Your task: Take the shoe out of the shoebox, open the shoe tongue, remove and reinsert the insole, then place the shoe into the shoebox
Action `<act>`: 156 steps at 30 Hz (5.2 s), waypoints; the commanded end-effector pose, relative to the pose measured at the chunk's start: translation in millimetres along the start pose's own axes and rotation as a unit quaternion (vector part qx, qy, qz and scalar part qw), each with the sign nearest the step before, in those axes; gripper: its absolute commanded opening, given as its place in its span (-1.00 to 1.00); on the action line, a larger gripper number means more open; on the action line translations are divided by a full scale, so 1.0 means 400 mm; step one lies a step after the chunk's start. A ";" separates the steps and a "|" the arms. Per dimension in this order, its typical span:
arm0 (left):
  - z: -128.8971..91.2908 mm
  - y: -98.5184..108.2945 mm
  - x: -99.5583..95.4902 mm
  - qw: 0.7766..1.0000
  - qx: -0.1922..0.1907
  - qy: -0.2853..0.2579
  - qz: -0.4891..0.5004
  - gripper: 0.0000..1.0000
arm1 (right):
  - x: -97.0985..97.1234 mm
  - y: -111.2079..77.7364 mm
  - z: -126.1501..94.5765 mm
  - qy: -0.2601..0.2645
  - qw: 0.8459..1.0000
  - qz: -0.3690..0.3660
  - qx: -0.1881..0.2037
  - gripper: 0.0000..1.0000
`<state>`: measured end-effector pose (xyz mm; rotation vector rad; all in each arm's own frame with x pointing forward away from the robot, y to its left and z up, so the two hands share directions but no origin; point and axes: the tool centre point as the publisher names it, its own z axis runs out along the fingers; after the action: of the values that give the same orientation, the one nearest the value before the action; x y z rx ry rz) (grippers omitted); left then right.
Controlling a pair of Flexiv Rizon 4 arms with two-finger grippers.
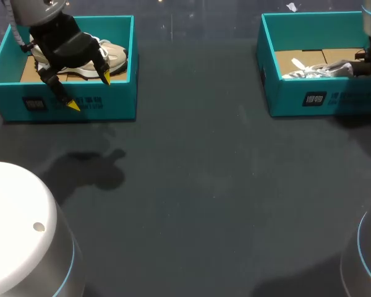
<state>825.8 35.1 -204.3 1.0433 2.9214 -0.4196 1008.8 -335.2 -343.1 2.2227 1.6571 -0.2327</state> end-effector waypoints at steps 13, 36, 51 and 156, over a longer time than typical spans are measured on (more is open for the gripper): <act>0.000 0.001 0.000 1.000 -0.001 0.001 0.000 1.00 | 0.013 0.009 0.056 0.017 0.999 -0.028 0.012 -1.00; 0.000 0.001 0.000 1.000 -0.001 0.001 0.000 1.00 | 0.011 0.003 0.038 0.033 0.999 -0.036 0.008 -0.16; 0.000 0.001 0.000 1.000 -0.001 0.001 0.000 1.00 | 0.017 0.010 0.015 0.049 0.998 -0.038 0.014 0.15; -0.231 0.616 -0.149 0.914 -0.156 0.050 0.372 1.00 | 0.019 -0.070 -0.391 0.102 0.993 -0.052 -0.009 1.00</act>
<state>1029.9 205.3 -171.3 1.9836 2.2644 0.1289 972.6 -262.5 -207.1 2.2116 1.8769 -0.0161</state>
